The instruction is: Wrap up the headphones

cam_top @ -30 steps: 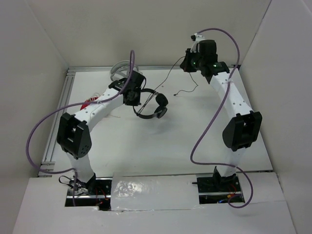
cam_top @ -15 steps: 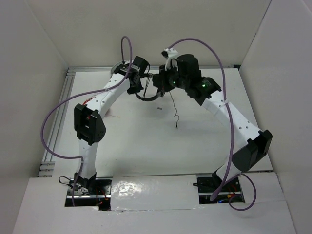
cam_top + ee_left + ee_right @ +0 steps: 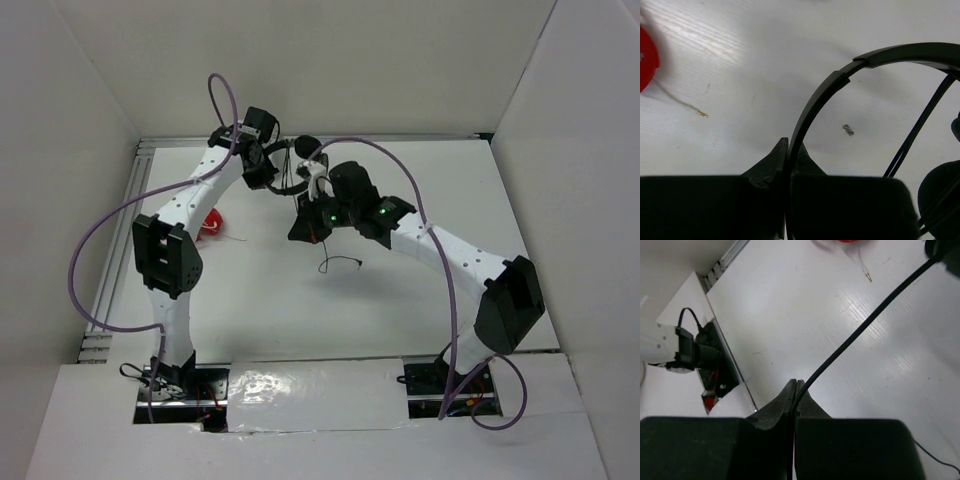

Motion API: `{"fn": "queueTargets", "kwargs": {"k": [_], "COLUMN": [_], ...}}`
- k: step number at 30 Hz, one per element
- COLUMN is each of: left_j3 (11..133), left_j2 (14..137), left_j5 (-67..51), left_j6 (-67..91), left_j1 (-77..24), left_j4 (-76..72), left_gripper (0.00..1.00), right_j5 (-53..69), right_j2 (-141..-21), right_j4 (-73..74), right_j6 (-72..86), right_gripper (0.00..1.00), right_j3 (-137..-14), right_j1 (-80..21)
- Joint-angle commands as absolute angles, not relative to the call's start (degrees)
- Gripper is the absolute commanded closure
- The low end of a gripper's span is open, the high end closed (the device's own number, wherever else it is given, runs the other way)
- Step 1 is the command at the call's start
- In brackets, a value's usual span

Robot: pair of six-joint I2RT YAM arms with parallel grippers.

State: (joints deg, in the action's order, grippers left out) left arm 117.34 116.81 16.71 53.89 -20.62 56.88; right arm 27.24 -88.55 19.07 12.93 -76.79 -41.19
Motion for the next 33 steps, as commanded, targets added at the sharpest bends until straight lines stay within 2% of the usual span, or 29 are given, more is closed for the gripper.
{"fn": "queueTargets", "kwargs": {"k": [1,8,13,18,23,28,31,33], "left_j3": [116.2,111.1,101.3,94.4,91.9,91.4,92.6,94.5], "left_j2": [108.7,98.5,88.8,80.7,76.6,75.4,76.2,78.1], "left_j5": [7.2,-4.2,-8.9,-12.2,-14.3,-8.3,-0.3,-0.3], "left_j6": [52.1,48.3,46.8,47.0,49.0,56.7,60.5,61.2], "left_j1": [-19.3,-18.2,-18.0,-17.7,-17.5,-17.7,-19.4,-19.5], "left_j4": [44.6,35.2,27.3,22.3,20.0,20.7,22.4,25.0], "left_gripper": [1.0,1.0,1.0,1.0,1.0,1.0,1.0,1.0], "right_j5": [27.8,25.9,22.3,27.1,31.4,37.9,37.8,37.1], "right_j2": [-87.6,-85.2,-83.0,-82.0,-84.4,-93.3,-96.1,-97.1], "right_j4": [5.6,-11.8,-18.5,-30.5,-34.5,-36.9,-35.4,-34.5], "right_j6": [14.5,14.9,16.3,19.9,19.9,22.0,22.1,21.4], "right_gripper": [0.98,1.0,1.0,1.0,1.0,1.0,1.0,1.0], "right_j3": [-70.1,-56.8,-51.2,-43.9,-44.6,-50.1,-52.5,-52.9], "right_j1": [-42.8,-42.9,-41.5,-38.9,-38.8,-40.0,-41.8,-43.0]}}
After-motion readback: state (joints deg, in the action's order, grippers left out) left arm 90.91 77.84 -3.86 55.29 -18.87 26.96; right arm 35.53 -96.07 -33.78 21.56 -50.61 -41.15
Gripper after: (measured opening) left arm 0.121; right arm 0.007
